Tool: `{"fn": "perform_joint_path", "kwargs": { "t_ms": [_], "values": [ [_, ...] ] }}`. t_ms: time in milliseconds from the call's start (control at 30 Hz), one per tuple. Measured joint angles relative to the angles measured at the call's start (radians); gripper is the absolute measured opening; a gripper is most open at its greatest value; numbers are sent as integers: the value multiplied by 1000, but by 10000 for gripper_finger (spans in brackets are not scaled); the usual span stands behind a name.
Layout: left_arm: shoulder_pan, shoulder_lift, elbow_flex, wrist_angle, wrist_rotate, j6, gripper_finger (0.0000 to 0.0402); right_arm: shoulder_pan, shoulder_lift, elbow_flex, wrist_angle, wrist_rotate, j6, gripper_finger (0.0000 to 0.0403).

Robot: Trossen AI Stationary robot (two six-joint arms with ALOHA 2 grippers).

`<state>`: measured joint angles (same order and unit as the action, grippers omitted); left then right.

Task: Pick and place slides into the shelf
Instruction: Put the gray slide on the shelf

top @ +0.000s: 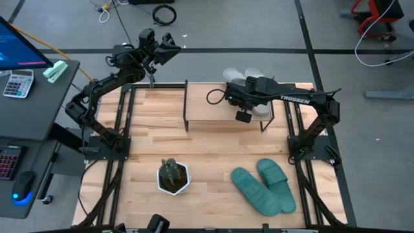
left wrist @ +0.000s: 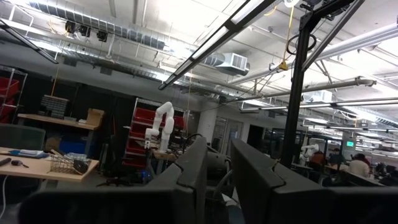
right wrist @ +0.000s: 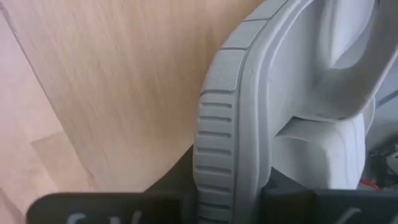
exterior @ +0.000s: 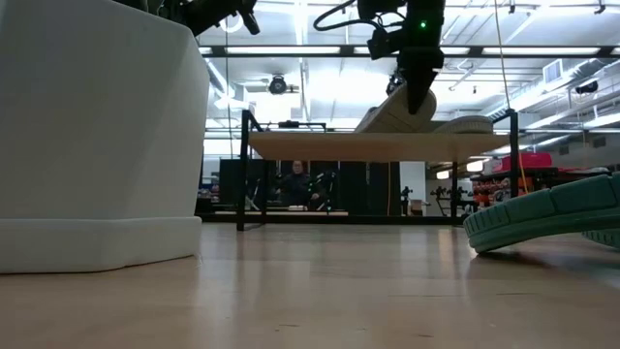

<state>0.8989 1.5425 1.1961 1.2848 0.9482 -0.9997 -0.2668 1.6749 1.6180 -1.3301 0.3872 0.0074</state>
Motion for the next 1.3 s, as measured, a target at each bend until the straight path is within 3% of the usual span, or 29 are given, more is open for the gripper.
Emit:
{"fn": "perform_joint_path", "kwargs": {
  "t_ms": [267, 500, 1300],
  "values": [
    [0, 0, 0, 0, 0, 0, 78, 1, 0, 0, -1, -59, -9, 141],
    [0, 0, 0, 0, 0, 0, 84, 1, 1, 0, 0, -154, -8, 184],
    [0, 0, 0, -3, 0, 0, 85, -27, 1, 0, -3, -431, -33, 240]
  ]
}}
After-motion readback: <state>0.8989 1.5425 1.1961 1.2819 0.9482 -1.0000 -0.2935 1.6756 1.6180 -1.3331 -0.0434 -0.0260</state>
